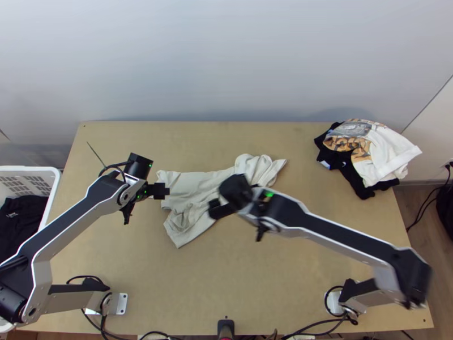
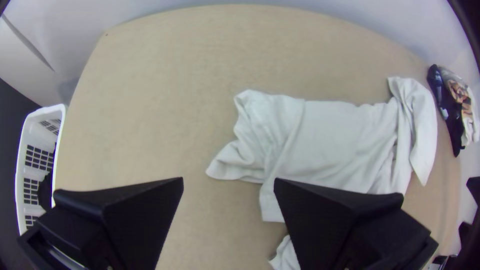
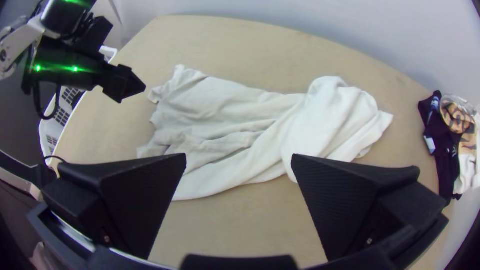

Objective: Fold the t-shirt

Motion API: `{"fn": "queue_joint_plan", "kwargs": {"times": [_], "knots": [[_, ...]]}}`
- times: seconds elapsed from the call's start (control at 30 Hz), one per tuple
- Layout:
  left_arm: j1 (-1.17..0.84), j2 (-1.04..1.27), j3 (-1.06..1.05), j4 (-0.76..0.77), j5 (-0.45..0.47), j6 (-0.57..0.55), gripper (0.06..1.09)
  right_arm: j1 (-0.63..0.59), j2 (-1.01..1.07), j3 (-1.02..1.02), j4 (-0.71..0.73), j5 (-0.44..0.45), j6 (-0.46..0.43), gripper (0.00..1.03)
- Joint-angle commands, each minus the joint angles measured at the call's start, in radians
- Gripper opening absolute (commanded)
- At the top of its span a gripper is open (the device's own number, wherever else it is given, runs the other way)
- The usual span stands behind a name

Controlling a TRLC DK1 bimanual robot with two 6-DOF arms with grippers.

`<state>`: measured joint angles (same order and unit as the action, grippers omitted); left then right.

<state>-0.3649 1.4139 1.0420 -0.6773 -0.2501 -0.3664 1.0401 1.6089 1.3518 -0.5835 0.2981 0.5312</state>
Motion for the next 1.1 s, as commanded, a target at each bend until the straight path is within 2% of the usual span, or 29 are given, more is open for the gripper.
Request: {"fn": "queue_joint_plan", "kwargs": {"times": [0.0,0.27,0.4,0.53,0.67,0.8,0.87,0.9,0.97,1.0,1.07], "knots": [[0.047,0.033,-0.036,0.001,0.006,0.011,0.95,0.097,0.206,0.106,0.045,-0.024,0.001,0.96],[0.055,0.049,-0.046,0.021,0.006,0.011,0.95,0.127,0.407,0.244,0.076,-0.102,0.009,0.94],[0.06,0.049,-0.051,0.028,0.006,0.015,0.95,0.124,0.497,0.336,0.059,-0.182,0.046,0.93],[0.061,0.048,-0.048,0.032,0.006,0.021,0.95,0.124,0.548,0.388,0.028,-0.238,0.059,0.93],[0.061,0.049,-0.046,0.032,0.008,0.021,0.95,0.126,0.572,0.399,0.013,-0.254,0.064,0.92],[0.06,0.049,-0.046,0.032,0.008,0.024,0.95,0.123,0.58,0.399,0.011,-0.255,0.072,0.7],[0.061,0.049,-0.046,0.033,0.009,0.034,0.95,0.12,0.579,0.392,-0.003,-0.254,0.072,0.69],[0.061,0.051,-0.045,0.036,0.009,0.035,0.95,0.118,0.577,0.389,-0.013,-0.254,0.07,0.62],[0.061,0.056,-0.042,0.041,0.009,0.038,0.95,0.109,0.569,0.377,-0.018,-0.254,0.067,0.43],[0.06,0.059,-0.039,0.041,0.009,0.037,0.95,0.104,0.566,0.376,-0.016,-0.254,0.064,0.28],[0.06,0.063,-0.033,0.039,0.009,0.037,0.95,0.097,0.556,0.376,-0.016,-0.254,0.049,0.16]]}}
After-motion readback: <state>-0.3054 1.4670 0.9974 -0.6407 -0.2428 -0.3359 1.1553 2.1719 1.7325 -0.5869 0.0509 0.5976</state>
